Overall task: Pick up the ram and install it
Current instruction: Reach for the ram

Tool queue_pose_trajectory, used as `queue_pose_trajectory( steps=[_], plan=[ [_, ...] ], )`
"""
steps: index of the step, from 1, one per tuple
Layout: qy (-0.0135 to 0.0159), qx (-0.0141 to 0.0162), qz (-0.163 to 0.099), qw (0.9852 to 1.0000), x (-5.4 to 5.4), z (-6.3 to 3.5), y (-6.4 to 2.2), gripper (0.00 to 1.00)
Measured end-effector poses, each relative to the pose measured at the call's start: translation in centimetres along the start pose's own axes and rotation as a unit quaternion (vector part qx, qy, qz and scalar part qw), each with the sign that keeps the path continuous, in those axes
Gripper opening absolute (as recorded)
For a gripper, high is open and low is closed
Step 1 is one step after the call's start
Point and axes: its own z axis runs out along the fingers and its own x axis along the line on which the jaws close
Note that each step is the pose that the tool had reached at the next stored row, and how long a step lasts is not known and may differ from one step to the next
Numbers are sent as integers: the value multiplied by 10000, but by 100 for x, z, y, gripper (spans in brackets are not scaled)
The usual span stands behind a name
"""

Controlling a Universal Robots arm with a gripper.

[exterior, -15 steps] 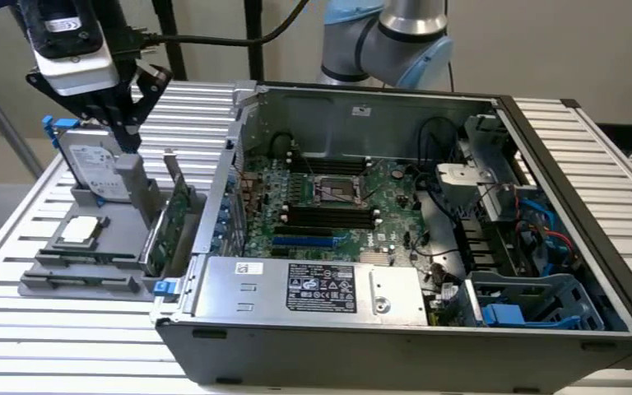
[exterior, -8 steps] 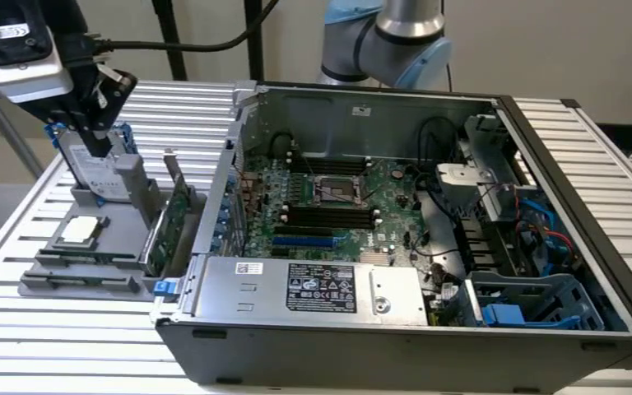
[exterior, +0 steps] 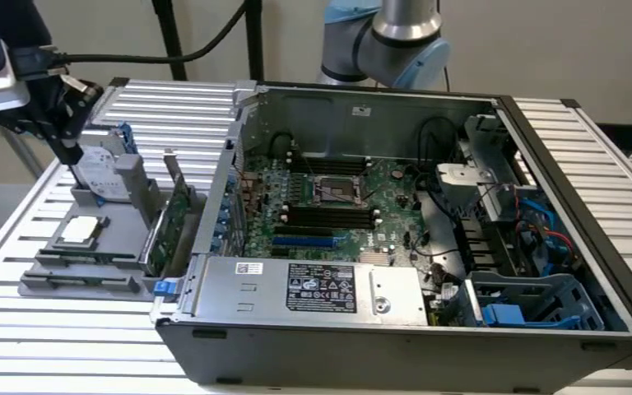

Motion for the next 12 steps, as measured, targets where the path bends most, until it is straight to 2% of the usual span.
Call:
queue_pose_trajectory(
  steps=[9,12],
  plan=[
    [61,4,3,10000,291,106,-65,0],
    [87,7,2,10000,352,135,-82,0]
  ],
)
